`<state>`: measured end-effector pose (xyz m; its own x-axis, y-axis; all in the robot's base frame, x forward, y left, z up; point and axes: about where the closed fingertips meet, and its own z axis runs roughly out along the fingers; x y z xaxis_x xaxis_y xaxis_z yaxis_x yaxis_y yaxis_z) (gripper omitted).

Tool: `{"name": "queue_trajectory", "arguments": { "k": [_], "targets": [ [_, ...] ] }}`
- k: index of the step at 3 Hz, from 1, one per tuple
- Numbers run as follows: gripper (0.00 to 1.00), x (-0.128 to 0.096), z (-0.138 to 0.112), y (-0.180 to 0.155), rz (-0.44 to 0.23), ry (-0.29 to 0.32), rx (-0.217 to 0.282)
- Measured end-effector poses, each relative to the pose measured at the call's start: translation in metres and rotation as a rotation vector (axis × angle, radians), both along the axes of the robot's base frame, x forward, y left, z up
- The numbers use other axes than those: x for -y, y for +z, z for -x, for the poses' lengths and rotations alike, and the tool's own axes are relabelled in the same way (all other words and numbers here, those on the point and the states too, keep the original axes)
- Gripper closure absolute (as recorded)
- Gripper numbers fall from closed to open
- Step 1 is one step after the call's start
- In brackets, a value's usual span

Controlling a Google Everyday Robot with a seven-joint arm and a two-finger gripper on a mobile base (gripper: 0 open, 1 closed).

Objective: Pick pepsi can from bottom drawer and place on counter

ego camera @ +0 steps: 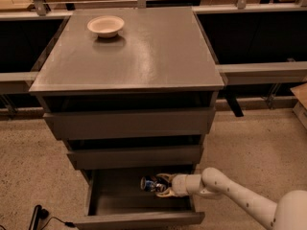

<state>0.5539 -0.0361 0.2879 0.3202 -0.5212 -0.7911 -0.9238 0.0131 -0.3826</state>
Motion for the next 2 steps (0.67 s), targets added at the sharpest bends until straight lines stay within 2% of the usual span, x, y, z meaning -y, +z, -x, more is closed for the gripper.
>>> {"name": "queue_trajectory", "arguments": {
  "k": [1, 2],
  "targets": [
    [1.0, 0.009, 0.024, 0.057, 0.019, 0.008, 0.054],
    [1.0, 0.006, 0.059, 0.124, 0.053, 0.036, 0.015]
  ]
}}
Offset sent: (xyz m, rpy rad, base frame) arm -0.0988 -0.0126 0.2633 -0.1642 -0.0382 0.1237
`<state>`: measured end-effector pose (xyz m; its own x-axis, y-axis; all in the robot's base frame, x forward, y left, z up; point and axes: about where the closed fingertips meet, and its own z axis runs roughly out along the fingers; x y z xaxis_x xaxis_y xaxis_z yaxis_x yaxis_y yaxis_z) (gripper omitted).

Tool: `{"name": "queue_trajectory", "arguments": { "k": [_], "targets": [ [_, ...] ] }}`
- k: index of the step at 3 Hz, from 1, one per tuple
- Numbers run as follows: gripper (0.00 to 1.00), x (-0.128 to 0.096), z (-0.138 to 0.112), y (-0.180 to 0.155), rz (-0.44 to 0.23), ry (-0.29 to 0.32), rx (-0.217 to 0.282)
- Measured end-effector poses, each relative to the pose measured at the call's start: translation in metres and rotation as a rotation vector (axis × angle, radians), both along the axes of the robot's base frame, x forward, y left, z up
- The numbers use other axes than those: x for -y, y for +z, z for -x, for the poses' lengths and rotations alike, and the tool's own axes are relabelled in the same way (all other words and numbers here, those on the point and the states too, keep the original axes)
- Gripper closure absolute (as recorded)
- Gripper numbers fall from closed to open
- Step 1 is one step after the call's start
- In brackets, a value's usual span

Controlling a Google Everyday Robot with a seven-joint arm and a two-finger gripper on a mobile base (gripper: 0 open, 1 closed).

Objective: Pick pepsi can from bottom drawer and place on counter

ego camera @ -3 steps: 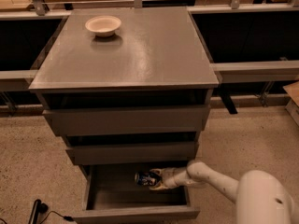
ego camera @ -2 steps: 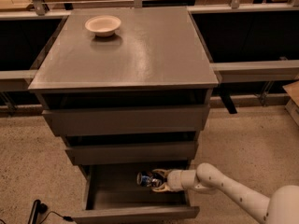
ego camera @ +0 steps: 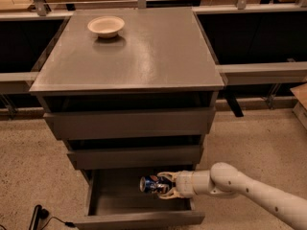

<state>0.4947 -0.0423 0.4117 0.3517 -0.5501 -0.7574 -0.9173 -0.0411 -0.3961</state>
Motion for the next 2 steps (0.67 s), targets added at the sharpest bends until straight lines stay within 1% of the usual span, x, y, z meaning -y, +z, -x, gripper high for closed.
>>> {"name": "queue_trajectory", "arguments": {
  "k": [1, 2],
  "targets": [
    [1.0, 0.007, 0.019, 0.075, 0.032, 0.057, -0.039],
    [1.0, 0.035, 0.02, 0.163, 0.046, 0.089, -0.038]
  ]
}}
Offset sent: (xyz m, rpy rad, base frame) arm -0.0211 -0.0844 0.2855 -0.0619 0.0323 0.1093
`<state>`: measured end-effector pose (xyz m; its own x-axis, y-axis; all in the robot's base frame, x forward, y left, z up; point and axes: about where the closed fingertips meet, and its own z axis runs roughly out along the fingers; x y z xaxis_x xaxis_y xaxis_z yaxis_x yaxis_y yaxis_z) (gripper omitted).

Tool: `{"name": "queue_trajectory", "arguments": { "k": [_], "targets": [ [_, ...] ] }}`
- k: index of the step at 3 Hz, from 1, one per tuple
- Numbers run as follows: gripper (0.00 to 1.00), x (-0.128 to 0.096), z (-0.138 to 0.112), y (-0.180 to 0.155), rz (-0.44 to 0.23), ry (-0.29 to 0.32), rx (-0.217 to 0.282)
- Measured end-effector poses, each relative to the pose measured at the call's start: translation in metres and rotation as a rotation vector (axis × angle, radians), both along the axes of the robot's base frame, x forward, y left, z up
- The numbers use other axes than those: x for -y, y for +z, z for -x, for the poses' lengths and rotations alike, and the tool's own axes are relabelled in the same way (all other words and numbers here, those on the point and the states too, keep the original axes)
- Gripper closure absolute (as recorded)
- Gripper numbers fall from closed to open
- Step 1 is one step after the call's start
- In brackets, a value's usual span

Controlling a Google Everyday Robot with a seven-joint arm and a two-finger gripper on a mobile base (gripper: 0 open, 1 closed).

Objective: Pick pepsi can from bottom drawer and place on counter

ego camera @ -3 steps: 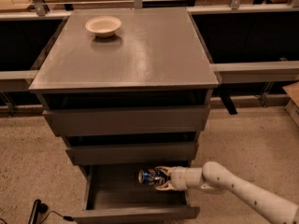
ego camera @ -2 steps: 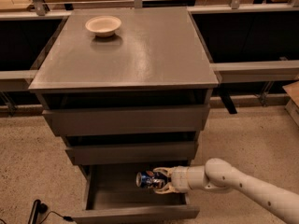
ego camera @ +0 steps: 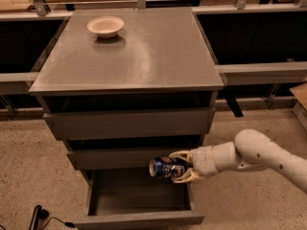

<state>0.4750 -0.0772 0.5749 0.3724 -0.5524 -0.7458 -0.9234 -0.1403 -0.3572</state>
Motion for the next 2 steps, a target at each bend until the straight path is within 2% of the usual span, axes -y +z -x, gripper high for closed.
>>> {"name": "queue_trajectory", "arguments": {
  "k": [1, 2],
  "targets": [
    [1.0, -0.0023, 0.0137, 0.012, 0.007, 0.059, -0.015],
    [1.0, -0.0027, 0.0138, 0.0111, 0.006, 0.058, -0.016]
  ]
}}
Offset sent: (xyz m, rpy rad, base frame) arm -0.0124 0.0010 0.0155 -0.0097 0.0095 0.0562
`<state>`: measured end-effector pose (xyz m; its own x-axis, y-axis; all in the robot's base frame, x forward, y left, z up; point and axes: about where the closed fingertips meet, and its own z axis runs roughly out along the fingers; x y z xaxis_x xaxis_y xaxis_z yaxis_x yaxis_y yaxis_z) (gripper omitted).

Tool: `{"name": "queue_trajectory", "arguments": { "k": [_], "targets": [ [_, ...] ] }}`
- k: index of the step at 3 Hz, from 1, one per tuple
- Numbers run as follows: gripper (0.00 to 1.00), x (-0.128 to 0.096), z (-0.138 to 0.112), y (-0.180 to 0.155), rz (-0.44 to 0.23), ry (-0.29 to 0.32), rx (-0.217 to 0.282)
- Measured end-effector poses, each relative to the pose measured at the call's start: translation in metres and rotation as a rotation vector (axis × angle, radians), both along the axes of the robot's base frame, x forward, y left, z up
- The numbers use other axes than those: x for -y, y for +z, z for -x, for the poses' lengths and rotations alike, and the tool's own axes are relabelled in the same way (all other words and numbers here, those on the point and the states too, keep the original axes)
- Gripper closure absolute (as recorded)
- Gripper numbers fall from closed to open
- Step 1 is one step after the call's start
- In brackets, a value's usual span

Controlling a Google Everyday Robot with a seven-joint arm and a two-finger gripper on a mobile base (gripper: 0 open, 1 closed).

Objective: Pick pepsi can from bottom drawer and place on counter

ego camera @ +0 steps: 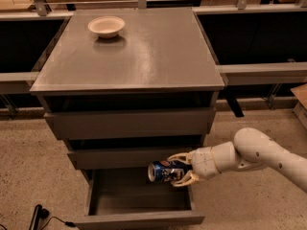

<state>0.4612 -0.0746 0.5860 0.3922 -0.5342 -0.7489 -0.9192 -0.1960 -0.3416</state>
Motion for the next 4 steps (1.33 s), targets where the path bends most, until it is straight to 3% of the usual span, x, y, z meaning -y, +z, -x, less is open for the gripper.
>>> {"name": "queue_trajectory", "arguments": {
  "k": [1, 2, 3, 4],
  "targets": [
    [1.0, 0.005, -0.004, 0.031, 0.031, 0.017, 0.037],
    [1.0, 0.012, -0.016, 0.114, 0.072, 0.051, 0.108],
    [1.0, 0.017, -0.045, 0.221, 0.161, 0.06, 0.195],
    [1.0, 0.006, -0.079, 0.269, 0.24, 0.057, 0.192]
  ]
}}
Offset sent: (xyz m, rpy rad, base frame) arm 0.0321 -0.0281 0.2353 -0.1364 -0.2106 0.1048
